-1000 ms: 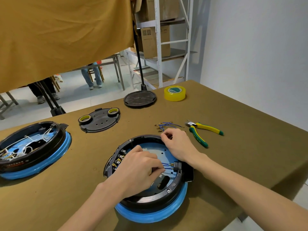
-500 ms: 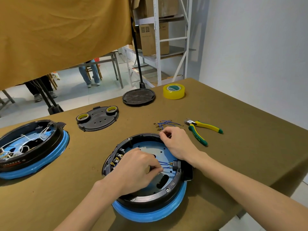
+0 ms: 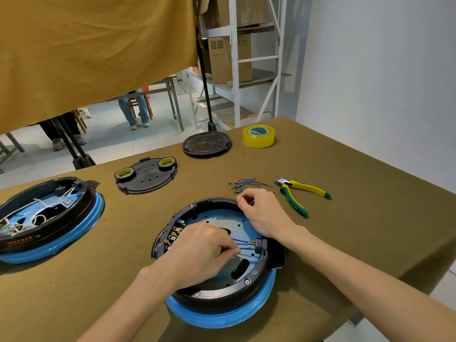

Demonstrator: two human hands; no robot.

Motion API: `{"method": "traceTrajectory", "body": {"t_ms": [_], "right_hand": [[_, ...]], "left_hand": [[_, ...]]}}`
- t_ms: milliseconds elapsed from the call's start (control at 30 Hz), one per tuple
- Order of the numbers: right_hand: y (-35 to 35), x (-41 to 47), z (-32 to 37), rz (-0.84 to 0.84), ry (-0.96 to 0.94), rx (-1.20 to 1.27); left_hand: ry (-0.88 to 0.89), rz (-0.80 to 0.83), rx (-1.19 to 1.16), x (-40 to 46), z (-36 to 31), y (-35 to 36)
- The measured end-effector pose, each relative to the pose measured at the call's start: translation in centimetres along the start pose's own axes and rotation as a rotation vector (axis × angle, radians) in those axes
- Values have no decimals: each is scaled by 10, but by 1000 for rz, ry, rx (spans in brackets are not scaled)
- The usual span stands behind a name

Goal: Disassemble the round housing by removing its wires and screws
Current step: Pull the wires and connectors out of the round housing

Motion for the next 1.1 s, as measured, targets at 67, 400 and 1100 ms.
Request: {"method": "traceTrajectory", "body": {"t_ms": [67, 400, 1100], "right_hand": [[-1, 0, 0, -3, 3, 4], [-2, 0, 0, -1, 3, 12], [-3, -1, 1, 5, -6, 4]], "left_hand": [[26, -61, 25, 0, -4, -6], [-10, -50, -4, -3, 0, -5], [-37, -59, -33, -4, 4, -5]]}}
Point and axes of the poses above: each hand's wrist, its own x-axis towards the middle knuckle, its own y-axis out of the palm, z = x × y, the point moved 10 cm from there along x, towards the middle knuckle, and after that the axes turned 2 degrees about y, right-handed, at the moved point
